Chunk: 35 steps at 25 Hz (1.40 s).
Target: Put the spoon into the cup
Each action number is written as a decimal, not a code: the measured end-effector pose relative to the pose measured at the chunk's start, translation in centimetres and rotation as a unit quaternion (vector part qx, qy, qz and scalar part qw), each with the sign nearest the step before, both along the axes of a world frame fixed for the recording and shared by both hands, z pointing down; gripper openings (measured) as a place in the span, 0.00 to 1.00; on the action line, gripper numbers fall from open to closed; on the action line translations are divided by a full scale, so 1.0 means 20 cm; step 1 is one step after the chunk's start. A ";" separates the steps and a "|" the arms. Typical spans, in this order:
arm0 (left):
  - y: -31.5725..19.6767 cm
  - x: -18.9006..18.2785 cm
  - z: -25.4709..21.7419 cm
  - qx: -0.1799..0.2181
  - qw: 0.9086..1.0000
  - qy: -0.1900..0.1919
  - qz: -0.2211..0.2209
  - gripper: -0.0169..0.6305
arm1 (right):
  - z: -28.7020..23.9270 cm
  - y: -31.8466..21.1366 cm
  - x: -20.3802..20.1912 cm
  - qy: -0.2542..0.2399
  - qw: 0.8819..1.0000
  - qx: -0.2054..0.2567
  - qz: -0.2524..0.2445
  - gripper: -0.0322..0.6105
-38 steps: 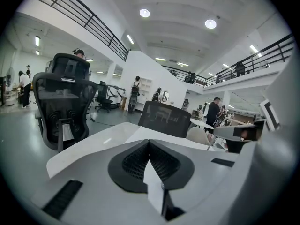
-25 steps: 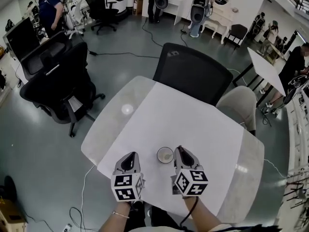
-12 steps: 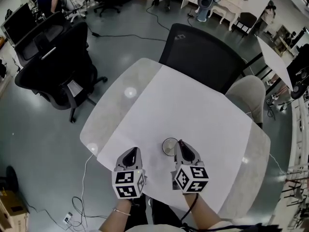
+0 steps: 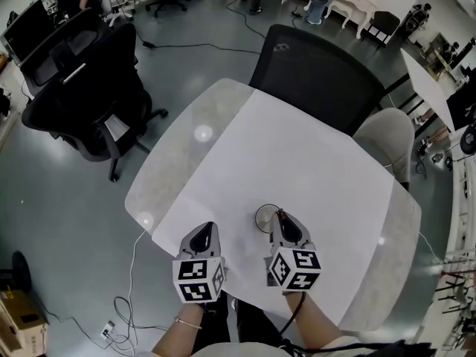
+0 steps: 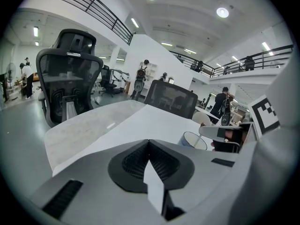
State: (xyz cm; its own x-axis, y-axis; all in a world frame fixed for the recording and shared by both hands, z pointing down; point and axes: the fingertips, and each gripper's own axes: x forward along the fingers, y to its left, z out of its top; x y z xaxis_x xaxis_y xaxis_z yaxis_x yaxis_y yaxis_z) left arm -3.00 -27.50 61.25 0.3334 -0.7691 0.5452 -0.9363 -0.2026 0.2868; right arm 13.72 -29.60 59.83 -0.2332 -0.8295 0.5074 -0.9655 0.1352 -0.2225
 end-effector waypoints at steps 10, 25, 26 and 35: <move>0.02 0.02 -0.04 0.006 1.000 0.004 0.001 0.05 | 0.02 0.04 0.06 0.011 1.000 -0.023 0.017 0.27; 0.04 0.06 -0.17 0.035 0.999 0.011 -0.002 0.05 | -0.08 0.11 0.20 0.008 0.999 -0.009 0.050 0.29; 0.04 0.07 -0.19 0.041 0.999 0.011 -0.001 0.05 | -0.10 0.11 0.21 0.008 0.999 -0.005 0.051 0.29; -0.01 0.13 -0.44 0.099 0.995 0.009 0.006 0.05 | -0.37 0.14 0.29 0.022 0.996 0.057 0.057 0.17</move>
State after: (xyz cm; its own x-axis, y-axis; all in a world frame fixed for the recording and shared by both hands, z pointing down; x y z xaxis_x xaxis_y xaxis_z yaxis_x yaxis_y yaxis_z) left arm -0.38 -27.68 52.43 0.3521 -0.8565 0.3775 -0.9284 -0.2683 0.2571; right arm 19.48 -26.82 52.47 -0.1134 -0.9025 0.4154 -0.9844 0.0456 -0.1698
